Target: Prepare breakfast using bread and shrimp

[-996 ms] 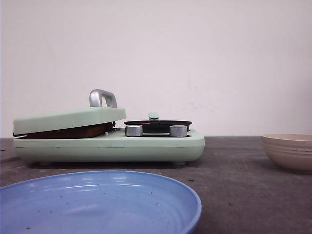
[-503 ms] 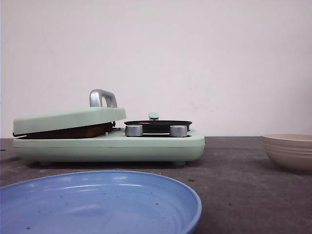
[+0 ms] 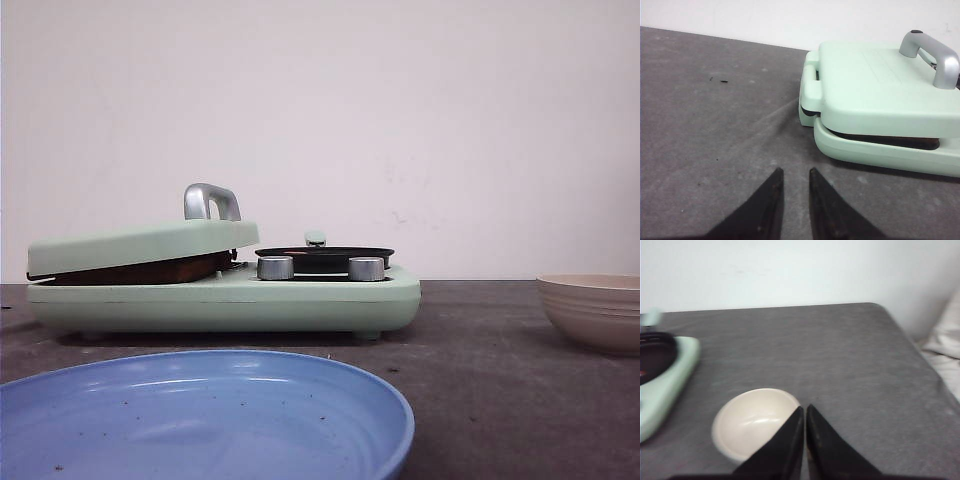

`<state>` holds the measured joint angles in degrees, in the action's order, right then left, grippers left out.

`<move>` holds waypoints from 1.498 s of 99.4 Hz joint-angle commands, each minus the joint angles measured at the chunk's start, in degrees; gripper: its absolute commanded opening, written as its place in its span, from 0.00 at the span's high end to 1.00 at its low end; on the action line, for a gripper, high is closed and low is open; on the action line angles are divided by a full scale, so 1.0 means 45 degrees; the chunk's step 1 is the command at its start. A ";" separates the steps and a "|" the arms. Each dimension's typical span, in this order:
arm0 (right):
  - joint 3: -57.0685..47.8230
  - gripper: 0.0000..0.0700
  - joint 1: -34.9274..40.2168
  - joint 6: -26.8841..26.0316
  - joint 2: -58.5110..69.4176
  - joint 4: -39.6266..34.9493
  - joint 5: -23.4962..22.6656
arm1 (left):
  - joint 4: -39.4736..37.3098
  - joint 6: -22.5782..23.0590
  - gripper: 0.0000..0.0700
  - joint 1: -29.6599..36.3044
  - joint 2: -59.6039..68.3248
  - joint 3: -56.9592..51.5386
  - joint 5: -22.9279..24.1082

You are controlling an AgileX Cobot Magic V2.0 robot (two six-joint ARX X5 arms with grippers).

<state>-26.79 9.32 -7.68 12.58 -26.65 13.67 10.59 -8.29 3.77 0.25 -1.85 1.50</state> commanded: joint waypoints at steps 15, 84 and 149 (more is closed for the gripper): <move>0.3560 1.00 -0.0461 0.0155 -0.0452 0.4964 0.0126 | 0.0044 -0.0029 1.00 -0.0005 -0.0015 0.0233 0.0000; 0.5795 1.00 -0.2603 0.3123 -0.2749 0.3725 -0.1069 | 0.0039 -0.0029 1.00 -0.0005 -0.0015 0.0233 0.0000; 0.5795 1.00 -0.2603 0.3094 -0.2749 0.3915 -0.1661 | 0.0039 -0.0029 1.00 -0.0005 -0.0015 0.0233 0.0000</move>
<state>-0.91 -2.42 5.80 0.23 -9.37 6.20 10.59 -8.32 3.77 0.25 -1.85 1.50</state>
